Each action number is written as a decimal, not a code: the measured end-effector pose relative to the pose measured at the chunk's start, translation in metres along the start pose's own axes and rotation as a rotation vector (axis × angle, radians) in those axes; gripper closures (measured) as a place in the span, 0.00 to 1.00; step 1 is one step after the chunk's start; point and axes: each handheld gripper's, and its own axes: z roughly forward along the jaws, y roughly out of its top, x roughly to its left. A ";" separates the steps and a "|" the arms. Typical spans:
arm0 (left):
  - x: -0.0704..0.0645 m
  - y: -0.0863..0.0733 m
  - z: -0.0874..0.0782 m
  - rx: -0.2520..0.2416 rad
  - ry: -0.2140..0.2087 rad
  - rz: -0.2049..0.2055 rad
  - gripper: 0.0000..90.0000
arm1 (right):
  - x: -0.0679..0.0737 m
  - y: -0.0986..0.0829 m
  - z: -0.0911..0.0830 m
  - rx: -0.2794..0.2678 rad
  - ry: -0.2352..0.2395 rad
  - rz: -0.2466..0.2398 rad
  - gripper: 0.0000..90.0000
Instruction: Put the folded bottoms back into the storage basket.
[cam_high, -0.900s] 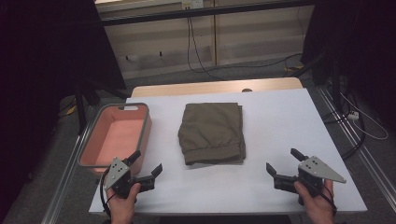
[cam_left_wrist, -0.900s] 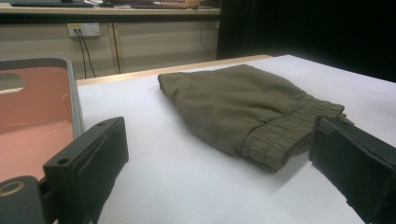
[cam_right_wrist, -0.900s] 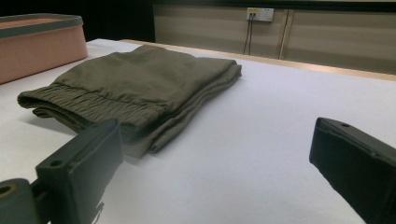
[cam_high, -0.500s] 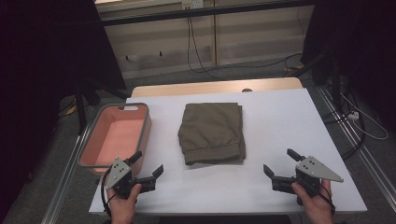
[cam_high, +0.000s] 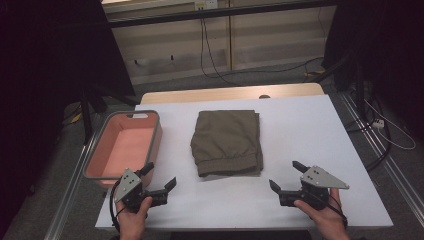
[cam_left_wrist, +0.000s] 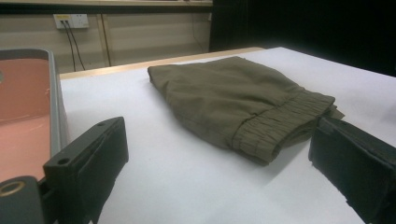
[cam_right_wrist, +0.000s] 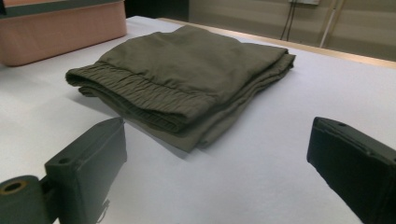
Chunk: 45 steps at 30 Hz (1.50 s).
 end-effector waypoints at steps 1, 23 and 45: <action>0.000 0.000 0.000 -0.002 0.002 0.000 0.05 | 0.000 0.001 0.001 0.001 0.005 0.000 0.05; -0.002 0.001 0.000 0.001 -0.001 0.015 0.05 | 0.016 0.032 0.051 0.203 0.219 -0.075 0.05; -0.002 0.001 0.000 0.009 -0.007 0.031 0.05 | 0.041 0.066 0.130 0.366 0.375 -0.227 0.19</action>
